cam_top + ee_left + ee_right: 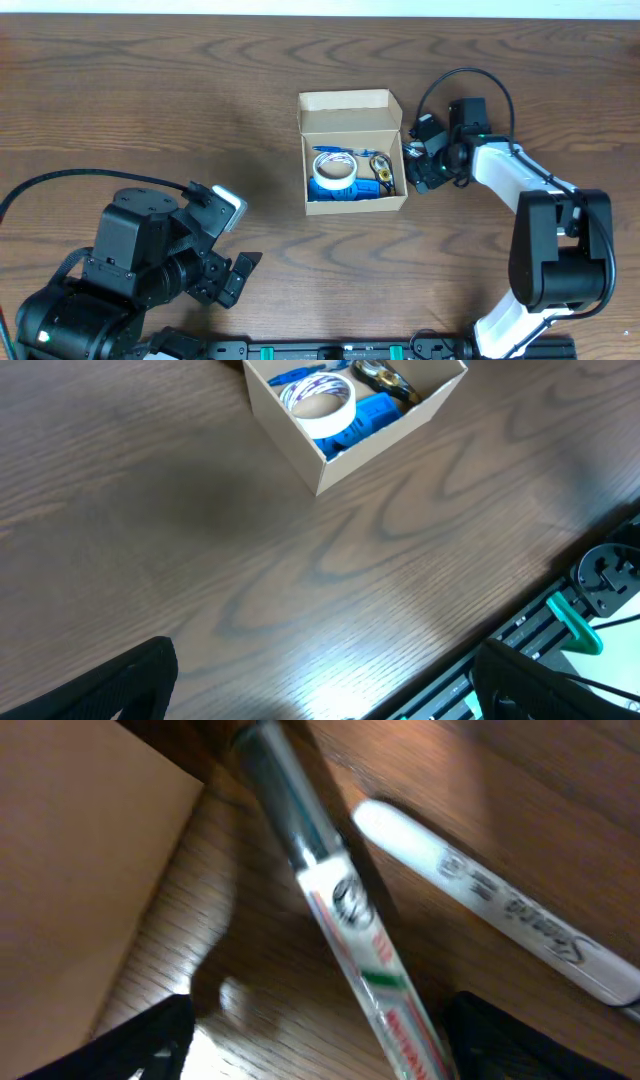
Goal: Pack container
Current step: 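Lower the right gripper over the white markers to grasp them, then lift the TOYO whiteboard marker and carry it left into the box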
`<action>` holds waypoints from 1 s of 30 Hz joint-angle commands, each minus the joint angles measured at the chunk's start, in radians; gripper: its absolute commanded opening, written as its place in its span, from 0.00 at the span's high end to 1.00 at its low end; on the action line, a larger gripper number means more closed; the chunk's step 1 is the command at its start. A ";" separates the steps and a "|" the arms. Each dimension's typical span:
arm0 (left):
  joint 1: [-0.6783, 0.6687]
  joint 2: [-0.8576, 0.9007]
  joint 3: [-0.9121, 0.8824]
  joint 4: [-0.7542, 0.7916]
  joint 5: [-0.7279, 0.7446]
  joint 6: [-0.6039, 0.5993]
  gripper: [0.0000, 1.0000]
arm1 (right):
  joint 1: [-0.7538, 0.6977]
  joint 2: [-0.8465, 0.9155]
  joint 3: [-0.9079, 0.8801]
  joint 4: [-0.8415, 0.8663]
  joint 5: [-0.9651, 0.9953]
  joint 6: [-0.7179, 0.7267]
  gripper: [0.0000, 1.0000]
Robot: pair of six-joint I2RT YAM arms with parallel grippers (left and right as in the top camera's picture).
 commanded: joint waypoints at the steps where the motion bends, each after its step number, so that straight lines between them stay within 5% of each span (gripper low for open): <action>1: 0.002 0.000 0.008 -0.003 0.013 0.006 0.05 | 0.025 0.024 0.013 0.007 0.046 0.047 0.25; 11: 0.002 0.000 0.008 -0.003 0.013 0.007 0.05 | 0.033 0.024 0.013 0.007 0.060 0.063 0.65; 16: 0.002 0.000 0.008 -0.003 0.013 0.007 0.05 | 0.033 0.024 0.013 0.007 0.059 0.081 0.72; 24: 0.002 0.000 0.008 -0.003 0.013 0.007 0.05 | 0.033 0.024 0.013 0.008 0.059 0.114 0.97; 30: 0.002 0.000 0.008 -0.003 0.013 0.007 0.05 | 0.033 0.008 0.030 -0.008 0.054 0.138 0.99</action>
